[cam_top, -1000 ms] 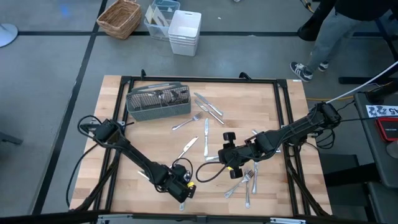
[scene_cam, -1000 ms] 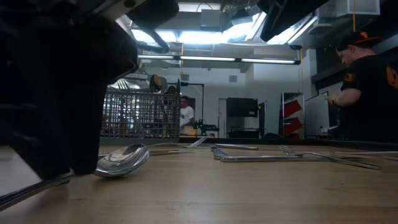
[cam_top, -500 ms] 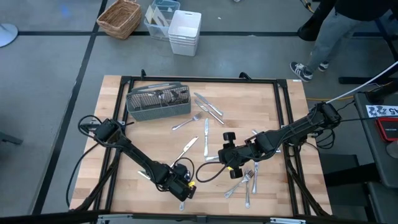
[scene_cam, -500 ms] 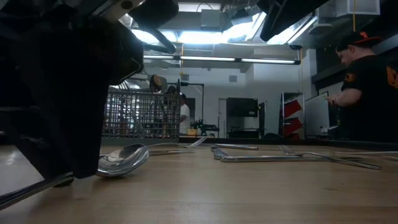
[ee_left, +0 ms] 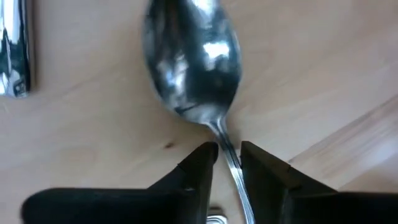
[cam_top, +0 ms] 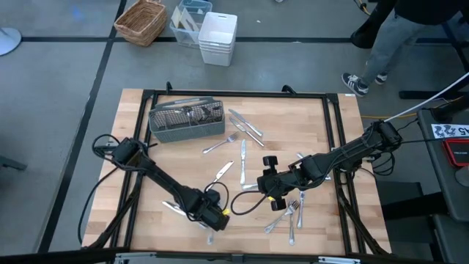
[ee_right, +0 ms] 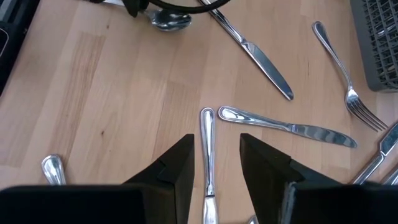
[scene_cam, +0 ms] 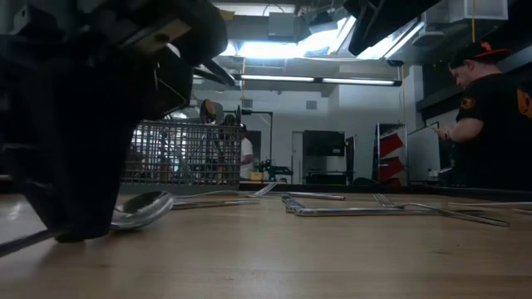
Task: Sort silverware
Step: Put the silver spoon into the silverware rack
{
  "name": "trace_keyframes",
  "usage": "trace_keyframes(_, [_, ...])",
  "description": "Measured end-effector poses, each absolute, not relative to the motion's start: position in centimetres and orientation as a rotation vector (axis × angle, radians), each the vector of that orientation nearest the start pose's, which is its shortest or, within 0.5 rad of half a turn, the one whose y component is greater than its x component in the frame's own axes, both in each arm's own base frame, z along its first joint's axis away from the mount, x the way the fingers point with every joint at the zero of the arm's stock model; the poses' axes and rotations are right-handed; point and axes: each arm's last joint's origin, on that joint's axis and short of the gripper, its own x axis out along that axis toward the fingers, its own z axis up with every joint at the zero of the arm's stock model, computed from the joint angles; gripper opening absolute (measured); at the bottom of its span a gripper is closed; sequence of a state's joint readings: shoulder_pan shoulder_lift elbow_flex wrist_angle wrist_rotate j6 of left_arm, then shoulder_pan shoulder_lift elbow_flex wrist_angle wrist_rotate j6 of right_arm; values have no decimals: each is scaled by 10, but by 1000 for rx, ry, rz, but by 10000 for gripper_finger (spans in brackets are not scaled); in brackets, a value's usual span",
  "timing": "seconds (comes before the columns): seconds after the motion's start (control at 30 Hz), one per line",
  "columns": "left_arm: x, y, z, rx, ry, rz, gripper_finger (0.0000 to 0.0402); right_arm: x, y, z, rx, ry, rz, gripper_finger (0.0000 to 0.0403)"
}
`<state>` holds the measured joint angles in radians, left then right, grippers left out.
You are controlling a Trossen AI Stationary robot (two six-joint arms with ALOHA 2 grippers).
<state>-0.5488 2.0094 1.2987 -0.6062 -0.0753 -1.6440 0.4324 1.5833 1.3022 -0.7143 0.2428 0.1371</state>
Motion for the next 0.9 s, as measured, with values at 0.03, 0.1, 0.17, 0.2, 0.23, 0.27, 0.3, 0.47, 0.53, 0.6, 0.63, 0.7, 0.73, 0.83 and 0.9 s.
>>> trace_keyframes(0.03, [327, -196, 134, -971, 1211, 671, 62, 300, 131, 277, -204, 948, 109, 131])
trace_keyframes(0.1, [328, -193, 134, -944, 1225, 654, 35, 300, 131, 277, -204, 948, 109, 131])
trace_keyframes(0.17, [329, -190, 134, -922, 1233, 646, 14, 300, 131, 276, -206, 955, 108, 131])
trace_keyframes(0.2, [329, -189, 134, -919, 1233, 646, 10, 299, 130, 276, -211, 965, 107, 131])
trace_keyframes(0.23, [330, -188, 134, -914, 1234, 643, 11, 298, 130, 275, -215, 979, 106, 131])
trace_keyframes(0.27, [330, -187, 134, -913, 1233, 642, 14, 296, 129, 274, -222, 996, 104, 131])
trace_keyframes(0.3, [331, -186, 134, -913, 1233, 639, 17, 295, 128, 275, -231, 1020, 102, 131])
trace_keyframes(0.47, [334, -184, 137, -912, 1219, 592, 8, 289, 125, 282, -251, 1087, 72, 131])
trace_keyframes(0.53, [335, -182, 140, -905, 1201, 578, 7, 286, 123, 287, -261, 1089, 57, 131])
trace_keyframes(0.6, [337, -178, 145, -887, 1170, 575, 9, 281, 120, 296, -268, 1072, 39, 131])
trace_keyframes(0.63, [337, -175, 149, -874, 1143, 581, 9, 277, 118, 300, -272, 1069, 29, 131])
trace_keyframes(0.7, [338, -169, 163, -854, 1082, 561, 6, 269, 114, 310, -260, 1036, 0, 131])
trace_keyframes(0.73, [339, -166, 171, -843, 1053, 551, 5, 264, 111, 316, -257, 1022, -19, 131])
trace_keyframes(0.83, [338, -151, 196, -768, 974, 509, 7, 247, 101, 335, -235, 956, -77, 131])
trace_keyframes(0.9, [337, -138, 215, -712, 906, 496, 7, 235, 95, 345, -220, 920, -120, 131])
